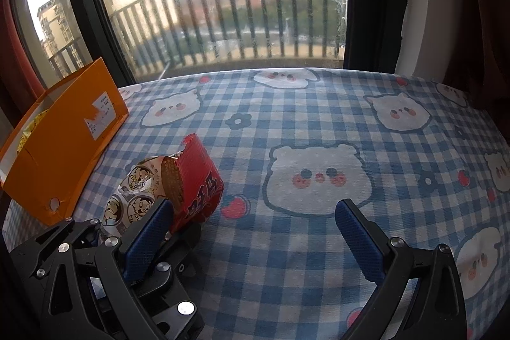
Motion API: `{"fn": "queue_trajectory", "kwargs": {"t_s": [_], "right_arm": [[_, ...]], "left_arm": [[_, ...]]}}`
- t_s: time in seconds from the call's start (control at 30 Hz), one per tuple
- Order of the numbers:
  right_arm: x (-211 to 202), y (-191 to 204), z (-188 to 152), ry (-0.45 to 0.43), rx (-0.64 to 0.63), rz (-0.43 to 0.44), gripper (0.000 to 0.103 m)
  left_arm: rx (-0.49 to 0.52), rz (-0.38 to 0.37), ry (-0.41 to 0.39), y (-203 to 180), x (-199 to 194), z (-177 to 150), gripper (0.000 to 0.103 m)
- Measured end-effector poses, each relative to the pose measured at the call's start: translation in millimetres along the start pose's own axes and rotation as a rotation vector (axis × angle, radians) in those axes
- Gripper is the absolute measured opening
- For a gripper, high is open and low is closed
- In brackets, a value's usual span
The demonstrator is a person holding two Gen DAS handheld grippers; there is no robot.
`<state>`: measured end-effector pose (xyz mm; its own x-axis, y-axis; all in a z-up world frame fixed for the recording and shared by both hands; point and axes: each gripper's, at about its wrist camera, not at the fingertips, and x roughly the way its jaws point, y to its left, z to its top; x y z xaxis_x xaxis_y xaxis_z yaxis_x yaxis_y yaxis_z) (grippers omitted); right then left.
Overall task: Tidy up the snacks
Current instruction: 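Lift the cookie bag with left tool and carry it over the orange box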
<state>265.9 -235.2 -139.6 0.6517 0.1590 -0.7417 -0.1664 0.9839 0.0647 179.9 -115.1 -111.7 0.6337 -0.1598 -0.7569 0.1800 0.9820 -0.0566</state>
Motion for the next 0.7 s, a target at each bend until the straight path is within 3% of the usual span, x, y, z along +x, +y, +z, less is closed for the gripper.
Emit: {"fn": "queue_trajectory", "kwargs": {"t_s": [0.33,0.7], "right_arm": [[-19.4,4.6,-1.6,-0.037,0.033,0.003,0.103],[-64.8,26.3,4.7,-0.129,0.017,-0.002,0.103]], "left_arm": [[0.023,0.004,-0.030,-1.4,-26.7,-1.2,0.047],[0.029,-0.001,-0.125,9.3,-74.1,2.0,0.047]]}}
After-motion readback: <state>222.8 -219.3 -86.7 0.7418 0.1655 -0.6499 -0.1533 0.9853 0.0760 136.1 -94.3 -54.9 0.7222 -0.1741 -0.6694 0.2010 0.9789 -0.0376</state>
